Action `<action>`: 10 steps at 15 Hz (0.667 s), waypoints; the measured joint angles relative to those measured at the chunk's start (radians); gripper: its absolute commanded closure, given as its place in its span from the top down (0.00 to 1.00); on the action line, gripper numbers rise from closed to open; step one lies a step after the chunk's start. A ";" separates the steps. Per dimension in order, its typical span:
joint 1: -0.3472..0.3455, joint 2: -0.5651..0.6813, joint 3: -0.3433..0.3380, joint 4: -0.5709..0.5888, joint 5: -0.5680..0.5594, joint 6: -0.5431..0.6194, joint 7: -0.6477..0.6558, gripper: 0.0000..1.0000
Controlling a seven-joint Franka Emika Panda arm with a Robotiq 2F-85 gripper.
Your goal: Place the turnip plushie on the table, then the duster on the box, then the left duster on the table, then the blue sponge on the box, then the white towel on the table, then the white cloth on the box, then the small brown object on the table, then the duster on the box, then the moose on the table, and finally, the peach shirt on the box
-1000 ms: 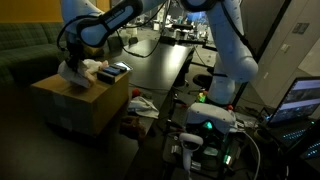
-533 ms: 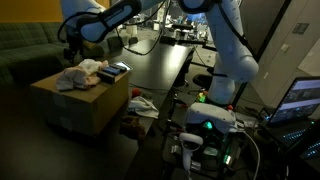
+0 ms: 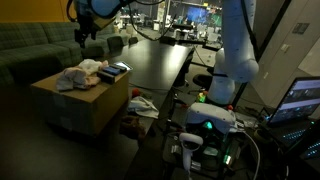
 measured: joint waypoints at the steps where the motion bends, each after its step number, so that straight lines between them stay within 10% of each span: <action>1: 0.000 -0.056 0.008 -0.044 0.000 -0.030 0.003 1.00; 10: -0.059 -0.546 0.143 -0.434 0.034 -0.305 0.093 1.00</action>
